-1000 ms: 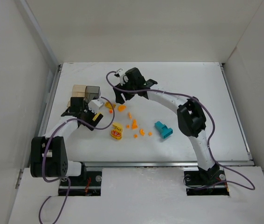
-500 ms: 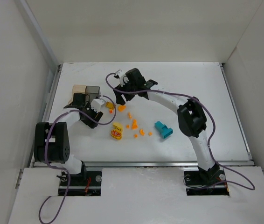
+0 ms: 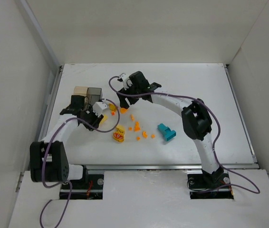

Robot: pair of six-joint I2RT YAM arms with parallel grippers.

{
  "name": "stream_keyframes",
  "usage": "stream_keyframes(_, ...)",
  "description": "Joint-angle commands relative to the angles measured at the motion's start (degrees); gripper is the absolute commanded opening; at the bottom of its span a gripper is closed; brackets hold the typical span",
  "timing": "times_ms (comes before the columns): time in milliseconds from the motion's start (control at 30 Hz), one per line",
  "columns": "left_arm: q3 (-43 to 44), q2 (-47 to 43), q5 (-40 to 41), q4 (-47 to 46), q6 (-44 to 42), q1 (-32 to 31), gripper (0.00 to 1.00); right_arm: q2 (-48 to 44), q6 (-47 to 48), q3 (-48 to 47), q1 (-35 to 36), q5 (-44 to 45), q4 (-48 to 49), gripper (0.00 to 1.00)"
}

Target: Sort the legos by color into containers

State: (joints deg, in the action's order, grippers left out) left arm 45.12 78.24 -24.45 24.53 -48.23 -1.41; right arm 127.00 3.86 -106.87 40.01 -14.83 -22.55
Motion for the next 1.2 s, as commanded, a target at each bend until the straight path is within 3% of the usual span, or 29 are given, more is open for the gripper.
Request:
stream_keyframes(0,6.3,-7.7,-6.5,3.3,1.3,-0.3,0.00,-5.2,-4.4,0.5,-1.6,-3.0,4.3,0.80)
stream_keyframes(33,7.6,-10.8,-7.7,2.6,3.6,-0.3,0.00,-5.2,-5.7,0.5,-2.1,-3.6,5.0,0.79)
stream_keyframes(100,8.6,-14.1,-6.8,-5.3,18.0,2.5,0.00,-5.8,-7.9,2.4,-3.4,-6.1,7.8,0.79)
stream_keyframes(233,7.0,-16.9,7.2,-20.6,42.0,5.5,0.00,-5.8,-9.3,3.0,-4.1,-6.1,8.9,0.76)
stream_keyframes(267,9.0,-14.2,14.0,-21.2,44.4,6.1,0.00,-5.8,-9.3,3.0,-4.1,-6.1,8.9,0.76)
stream_keyframes(333,12.1,-9.5,19.2,-19.9,47.4,7.5,0.00,-6.5,-9.3,4.1,-4.1,-6.1,8.9,0.76)
stream_keyframes(500,20.7,5.8,18.1,-16.6,41.4,9.8,0.00,-7.0,-8.0,5.4,-4.1,-5.5,9.4,0.76)
stream_keyframes(700,22.5,10.4,18.1,-20.0,35.5,10.3,0.00,-7.0,-6.8,5.9,-4.1,-4.3,9.4,0.76)
stream_keyframes(833,23.0,11.6,16.4,-20.1,34.7,10.3,0.21,-7.0,-6.3,6.4,-4.7,-4.3,9.4,0.76)
stream_keyframes(867,23.0,12.5,16.4,-20.1,34.7,10.3,0.35,-7.0,-6.3,6.4,-4.7,-4.3,9.4,0.76)
stream_keyframes(1000,24.1,14.7,18.7,-16.6,34.2,10.3,0.55,-7.0,-5.8,6.4,-4.7,-4.3,9.4,0.76)
stream_keyframes(1167,24.1,14.8,19.3,-16.6,34.2,10.8,0.70,-7.6,-5.3,6.4,-4.7,-4.3,9.4,0.79)
